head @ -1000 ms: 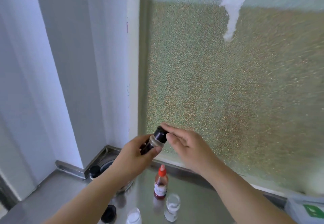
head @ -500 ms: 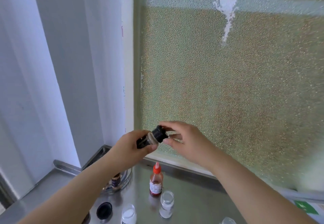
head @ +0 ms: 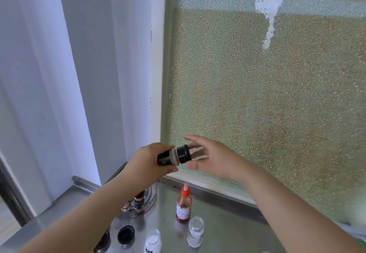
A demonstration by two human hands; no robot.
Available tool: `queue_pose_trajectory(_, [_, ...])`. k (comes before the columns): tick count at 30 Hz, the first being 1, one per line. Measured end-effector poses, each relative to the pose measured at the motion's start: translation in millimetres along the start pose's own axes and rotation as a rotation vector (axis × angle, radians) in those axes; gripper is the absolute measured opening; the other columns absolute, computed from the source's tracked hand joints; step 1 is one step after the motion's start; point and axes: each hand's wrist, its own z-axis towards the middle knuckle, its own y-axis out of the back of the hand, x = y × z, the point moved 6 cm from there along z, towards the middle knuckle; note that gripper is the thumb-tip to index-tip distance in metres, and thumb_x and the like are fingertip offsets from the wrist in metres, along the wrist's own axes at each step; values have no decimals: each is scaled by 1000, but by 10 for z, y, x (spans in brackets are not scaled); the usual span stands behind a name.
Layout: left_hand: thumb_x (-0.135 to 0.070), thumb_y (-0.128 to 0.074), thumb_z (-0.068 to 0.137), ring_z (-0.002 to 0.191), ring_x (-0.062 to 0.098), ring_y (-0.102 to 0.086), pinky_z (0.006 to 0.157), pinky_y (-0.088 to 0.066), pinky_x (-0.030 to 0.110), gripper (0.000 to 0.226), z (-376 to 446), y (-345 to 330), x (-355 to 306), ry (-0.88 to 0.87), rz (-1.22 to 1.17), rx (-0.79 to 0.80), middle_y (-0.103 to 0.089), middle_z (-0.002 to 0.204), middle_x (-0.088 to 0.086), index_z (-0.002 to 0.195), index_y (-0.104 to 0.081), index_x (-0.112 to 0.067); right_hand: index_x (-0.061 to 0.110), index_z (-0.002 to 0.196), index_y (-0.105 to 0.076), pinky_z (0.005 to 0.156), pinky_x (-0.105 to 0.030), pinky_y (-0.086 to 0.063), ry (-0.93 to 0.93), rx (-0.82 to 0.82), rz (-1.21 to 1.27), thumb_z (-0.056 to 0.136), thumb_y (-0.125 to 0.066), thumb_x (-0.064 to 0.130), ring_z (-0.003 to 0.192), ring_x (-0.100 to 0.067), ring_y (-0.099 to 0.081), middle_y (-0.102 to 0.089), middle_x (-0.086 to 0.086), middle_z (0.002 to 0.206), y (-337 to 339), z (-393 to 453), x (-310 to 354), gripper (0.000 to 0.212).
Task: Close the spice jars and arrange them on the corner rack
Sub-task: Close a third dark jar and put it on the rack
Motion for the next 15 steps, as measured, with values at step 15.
queue_pose_trajectory(15, [-25,-77,69,75,17,-61,69,-48,28,28,6,55,-168,16,-5,43,-67,81,0,95,-66,-27,19,96,-63,74,-32,-58,-24,-55,73,92,-47,45,74,-18,-72,-71,-3,85,129,-36,130,30])
